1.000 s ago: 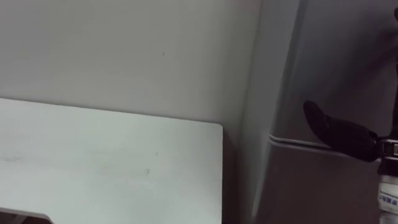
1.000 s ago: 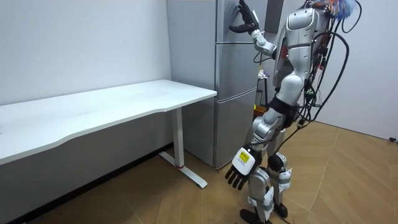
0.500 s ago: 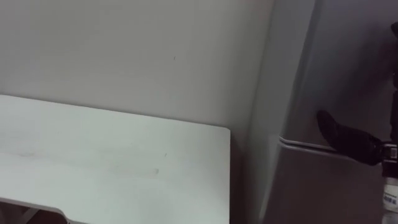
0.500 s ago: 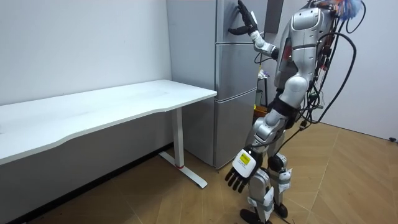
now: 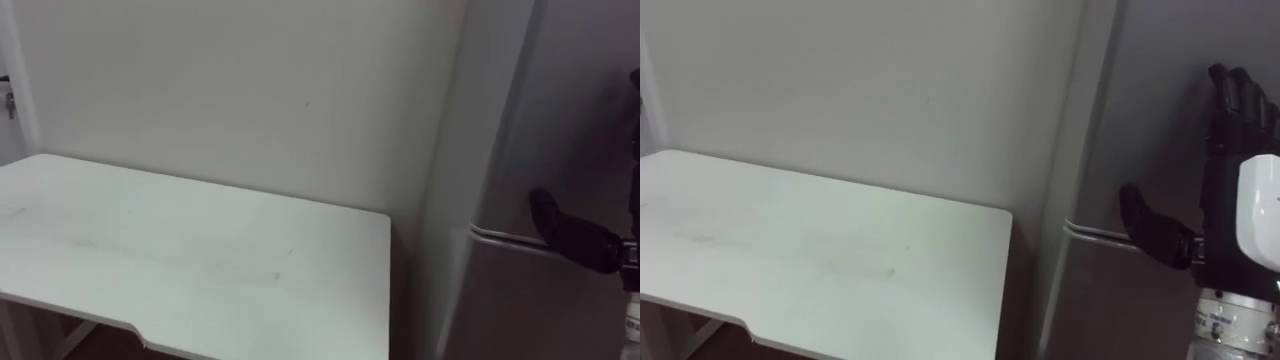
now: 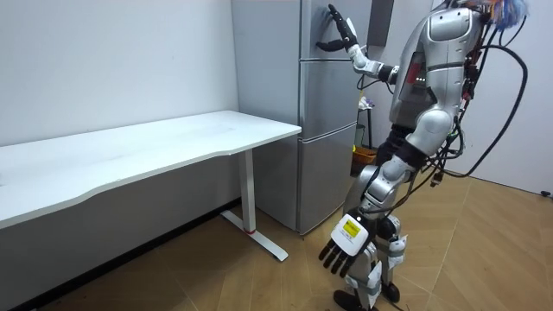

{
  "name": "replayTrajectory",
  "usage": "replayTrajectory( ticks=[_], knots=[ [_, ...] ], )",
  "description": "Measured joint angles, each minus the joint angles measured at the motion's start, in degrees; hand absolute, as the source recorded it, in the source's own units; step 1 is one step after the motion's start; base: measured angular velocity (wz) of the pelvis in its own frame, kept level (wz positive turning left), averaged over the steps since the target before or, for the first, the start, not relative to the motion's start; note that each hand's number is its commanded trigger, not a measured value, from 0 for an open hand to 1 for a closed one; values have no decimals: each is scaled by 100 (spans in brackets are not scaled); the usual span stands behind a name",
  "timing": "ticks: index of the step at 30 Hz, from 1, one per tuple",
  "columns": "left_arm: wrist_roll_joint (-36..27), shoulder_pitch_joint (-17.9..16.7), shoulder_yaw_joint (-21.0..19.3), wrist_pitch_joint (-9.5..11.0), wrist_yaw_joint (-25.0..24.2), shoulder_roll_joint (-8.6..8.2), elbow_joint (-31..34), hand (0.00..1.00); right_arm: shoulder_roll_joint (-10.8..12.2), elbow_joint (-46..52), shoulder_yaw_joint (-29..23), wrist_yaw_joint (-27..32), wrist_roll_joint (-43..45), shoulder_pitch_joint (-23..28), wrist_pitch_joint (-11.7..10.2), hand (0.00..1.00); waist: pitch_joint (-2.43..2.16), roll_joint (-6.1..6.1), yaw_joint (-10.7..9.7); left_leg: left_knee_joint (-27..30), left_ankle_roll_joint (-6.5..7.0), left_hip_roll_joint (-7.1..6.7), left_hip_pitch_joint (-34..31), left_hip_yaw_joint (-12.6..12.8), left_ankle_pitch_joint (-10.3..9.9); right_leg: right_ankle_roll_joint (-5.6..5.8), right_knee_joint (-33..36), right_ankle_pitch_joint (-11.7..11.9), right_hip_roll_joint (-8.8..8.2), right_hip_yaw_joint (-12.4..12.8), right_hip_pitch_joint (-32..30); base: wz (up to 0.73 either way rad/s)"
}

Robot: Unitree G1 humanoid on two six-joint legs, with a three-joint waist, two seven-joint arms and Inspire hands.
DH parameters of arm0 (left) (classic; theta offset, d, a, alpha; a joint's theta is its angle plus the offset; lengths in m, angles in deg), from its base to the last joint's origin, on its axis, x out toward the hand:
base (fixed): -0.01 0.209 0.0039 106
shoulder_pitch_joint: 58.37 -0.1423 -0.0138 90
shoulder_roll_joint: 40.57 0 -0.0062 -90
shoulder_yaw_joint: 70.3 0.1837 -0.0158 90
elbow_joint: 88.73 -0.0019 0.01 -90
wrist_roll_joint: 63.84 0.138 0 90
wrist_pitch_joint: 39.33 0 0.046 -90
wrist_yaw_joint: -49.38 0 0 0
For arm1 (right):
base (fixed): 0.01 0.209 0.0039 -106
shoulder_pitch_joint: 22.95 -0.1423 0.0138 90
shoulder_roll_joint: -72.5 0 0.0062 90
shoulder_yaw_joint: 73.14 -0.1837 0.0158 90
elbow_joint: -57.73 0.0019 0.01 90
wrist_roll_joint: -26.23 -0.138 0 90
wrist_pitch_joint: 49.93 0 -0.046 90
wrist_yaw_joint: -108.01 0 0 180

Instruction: Put the bottle in the upper fridge

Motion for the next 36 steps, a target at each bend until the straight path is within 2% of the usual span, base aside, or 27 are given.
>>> replayTrajectory(
  ticks=[4, 8, 13, 16, 17, 19, 21, 23, 28, 30, 32, 36],
  knots=[
    [-13, 4, -127, 5, 2, -2, 162, 0, -23, -5, -101, -52, -36, 1, 21, 0, -12, -21, -28, -8, 28, -29, -9, -21, 20, 28, -3, 28, -5, 0, -2, 3],
    [-48, 3, -247, 125, 37, 1, 160, 0, -101, -39, -136, -46, -99, 2, 18, 0, -7, -30, -86, -31, 64, -69, 18, -44, 39, 50, -14, 52, -5, -5, 33, 5],
    [-165, -28, -251, 221, 57, 31, 161, 0, -148, -18, -211, 26, -429, 3, -37, 0, 3, -104, -196, -12, 99, -112, -7, -83, 28, 84, -23, 42, -16, 21, 28, 5],
    [-159, -31, -248, 247, 184, 42, 162, 0, -369, 5, -412, 163, -977, 1, -182, 0, -9, -133, -213, -11, 125, -134, -10, -93, 20, 93, -23, 53, -23, 62, 21, 4],
    [-158, -44, -251, 287, 265, 58, 162, 0, -508, -12, -571, 188, -1268, 2, -183, 0, -6, -152, -223, -11, 137, -148, -7, -115, 20, 59, -25, 85, -26, 66, 31, 13],
    [-147, -79, -296, 343, 347, 59, 162, 0, -599, -72, -1003, 206, -1624, 2, -69, 0, -2, -176, -279, -23, 154, -178, -8, -176, 23, 54, -19, 97, -32, 82, 40, 15],
    [-146, -183, -480, 350, 351, 62, 159, 0, -599, -229, -1590, 387, -2259, 33, 138, 0, 0, -179, -338, -54, 168, -182, 9, -183, 14, 64, 3, 112, -17, 207, 40, 0],
    [-146, -275, -615, 347, 352, 57, 159, 0, -598, -273, -1919, 536, -2627, 150, 299, 0, 0, -160, -399, -97, 170, -178, 13, -158, 14, 65, 7, 112, -4, 345, 10, -10],
    [-144, -379, -690, 337, 344, 53, 159, 0, -598, -264, -2178, 767, -3108, 314, 454, 0, 10, -69, -612, -231, 152, -126, -14, 6, 33, 66, 73, 112, 22, 613, -176, -21],
    [-144, -349, -758, 333, 350, 53, 156, 0, -598, -261, -2201, 840, -3296, 326, 565, 0, -12, -13, -694, -275, 153, -101, -8, 62, 35, 65, 74, 112, 35, 641, -207, -16],
    [-150, -328, -818, 332, 385, 53, 157, 0, -598, -259, -2261, 891, -3436, 372, 622, 0, -13, -11, -770, -327, 150, -89, 22, 73, 50, 65, 75, 111, 42, 632, -197, -5],
    [-167, -236, -876, 332, 529, 36, 156, 0, -598, -141, -2457, 1122, -3587, 683, 620, 0, 11, -112, -829, -445, 124, -56, 130, 156, 71, 63, 60, 109, 63, 652, -173, -10]
  ],
)
